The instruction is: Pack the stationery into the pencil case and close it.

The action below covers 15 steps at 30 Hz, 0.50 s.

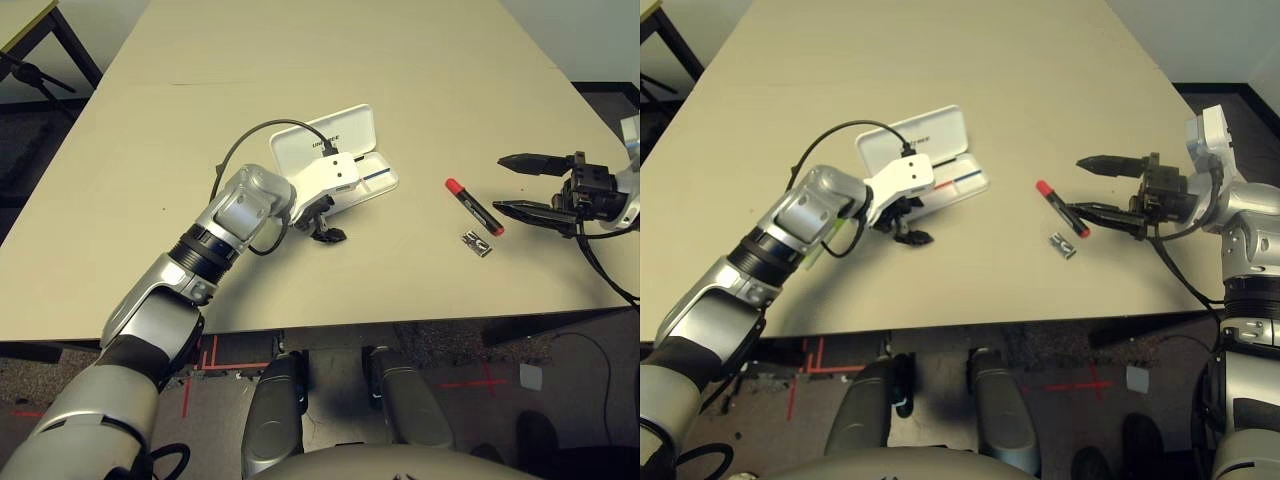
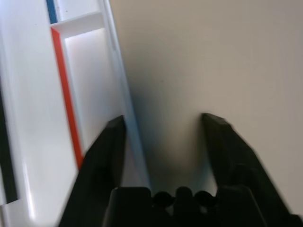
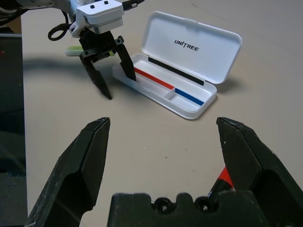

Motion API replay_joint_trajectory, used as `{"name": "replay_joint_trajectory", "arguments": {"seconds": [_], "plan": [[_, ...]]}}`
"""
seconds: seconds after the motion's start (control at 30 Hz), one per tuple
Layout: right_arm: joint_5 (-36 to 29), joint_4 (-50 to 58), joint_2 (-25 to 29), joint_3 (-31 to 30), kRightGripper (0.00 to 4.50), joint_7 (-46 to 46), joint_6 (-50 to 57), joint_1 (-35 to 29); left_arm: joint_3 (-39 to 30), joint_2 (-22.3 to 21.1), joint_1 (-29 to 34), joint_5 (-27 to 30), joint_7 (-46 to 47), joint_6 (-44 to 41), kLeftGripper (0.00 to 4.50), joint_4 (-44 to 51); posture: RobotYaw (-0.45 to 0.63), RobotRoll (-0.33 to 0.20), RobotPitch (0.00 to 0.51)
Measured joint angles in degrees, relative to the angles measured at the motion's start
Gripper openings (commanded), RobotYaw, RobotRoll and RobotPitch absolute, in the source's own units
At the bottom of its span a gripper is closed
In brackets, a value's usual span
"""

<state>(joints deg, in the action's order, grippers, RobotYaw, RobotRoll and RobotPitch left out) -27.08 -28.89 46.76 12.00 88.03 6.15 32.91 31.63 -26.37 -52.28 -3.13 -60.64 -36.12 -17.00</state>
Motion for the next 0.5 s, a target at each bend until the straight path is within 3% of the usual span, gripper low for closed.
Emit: {"name": "replay_joint_trajectory", "arguments": {"seconds": [0.17,0.5], "plan": [[-0.1,0.5,0.0,0.0,4.50,-0.6,0.0,0.0,-0.4,-0.1,-0.9,-1.7,-0.1,1.7,0.12,-1.9,-0.15,0.000,0.187],[-0.5,0.4,-0.2,0.1,4.50,-2.0,0.0,0.4,-1.5,-1.3,0.3,-2.2,-5.0,11.2,0.05,-2.6,-0.13,0.000,0.182]]}}
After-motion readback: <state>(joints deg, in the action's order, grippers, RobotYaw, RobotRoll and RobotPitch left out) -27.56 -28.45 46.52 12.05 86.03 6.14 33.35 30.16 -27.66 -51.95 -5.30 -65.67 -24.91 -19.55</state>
